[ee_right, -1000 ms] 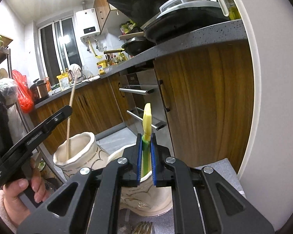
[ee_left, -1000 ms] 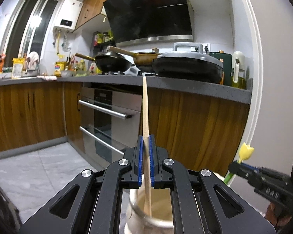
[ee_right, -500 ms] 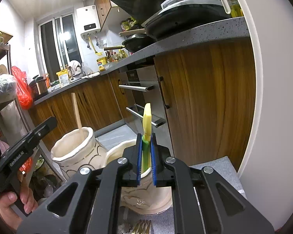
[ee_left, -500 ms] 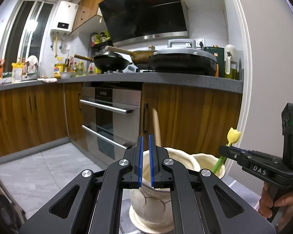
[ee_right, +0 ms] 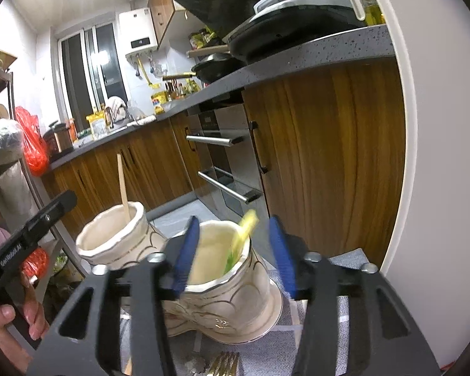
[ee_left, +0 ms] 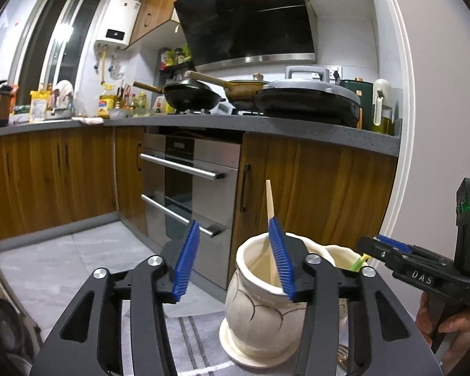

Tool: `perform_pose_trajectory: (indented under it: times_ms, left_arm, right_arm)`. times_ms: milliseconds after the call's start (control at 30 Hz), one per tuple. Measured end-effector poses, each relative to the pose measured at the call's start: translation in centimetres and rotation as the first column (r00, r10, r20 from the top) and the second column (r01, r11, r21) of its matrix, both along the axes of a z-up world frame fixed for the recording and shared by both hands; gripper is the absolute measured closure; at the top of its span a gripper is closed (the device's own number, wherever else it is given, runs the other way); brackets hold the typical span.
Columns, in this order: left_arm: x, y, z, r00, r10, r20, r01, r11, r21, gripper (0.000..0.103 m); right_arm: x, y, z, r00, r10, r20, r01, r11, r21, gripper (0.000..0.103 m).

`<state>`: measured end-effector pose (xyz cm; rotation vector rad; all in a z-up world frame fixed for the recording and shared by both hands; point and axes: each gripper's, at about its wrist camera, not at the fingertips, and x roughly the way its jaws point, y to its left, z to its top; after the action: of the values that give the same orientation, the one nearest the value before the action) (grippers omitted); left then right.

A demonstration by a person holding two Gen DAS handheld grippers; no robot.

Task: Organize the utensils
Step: 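Drop the chopstick into the tall cup while the right tool drops the spoon, then move both tools back over the utensils on the mat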

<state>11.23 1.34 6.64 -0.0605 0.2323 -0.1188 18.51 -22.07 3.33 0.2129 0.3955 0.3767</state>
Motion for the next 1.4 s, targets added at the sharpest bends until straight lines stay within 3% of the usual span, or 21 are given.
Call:
perform_pose_trajectory:
  times_ms: [67,133,233,633,1000,1200,1400]
  left_arm:
    - [-0.4,0.1,0.1,1.0,0.001,0.002,-0.001,1.0,-0.006,0.041]
    - [-1.1,0.2,0.2,1.0,0.002,0.004,-0.002,1.0,-0.014,0.024]
    - [-2.2,0.0,0.4,1.0,0.004,0.004,-0.004,1.0,-0.019,0.009]
    - [-6.9,-0.9,0.2,0.999,0.026,-0.047,-0.026,1.0,0.006,0.005]
    - [-9.6,-0.3,-1.9,0.985,0.059,-0.161,-0.052,0.998,0.043,0.005]
    - [-10.0,-1.0,-4.6,0.954,0.061,-0.294,-0.032,0.994,0.103,0.005]
    - [-9.8,-1.9,-7.8,0.896,0.076,-0.436,-0.006,0.987,0.16,0.005]
  right_arm:
    - [-0.4,-0.3,0.1,1.0,-0.001,0.008,0.001,1.0,0.011,0.037]
    - [-0.9,-0.7,0.3,1.0,-0.002,0.02,0.001,1.0,0.023,0.025]
    - [-1.9,-1.2,0.8,0.999,-0.018,0.039,0.017,1.0,0.02,0.005]
    - [-6.3,-2.2,1.1,0.995,-0.069,0.079,0.071,0.997,-0.019,0.005]
    - [-9.5,-3.6,-1.4,0.998,-0.063,0.019,0.063,0.997,-0.043,0.005]
    - [-10.4,-4.0,-3.3,0.997,-0.059,-0.045,0.056,0.997,-0.059,0.005]
    - [-10.5,-4.1,-3.7,0.996,-0.052,-0.071,0.048,0.997,-0.058,0.005]
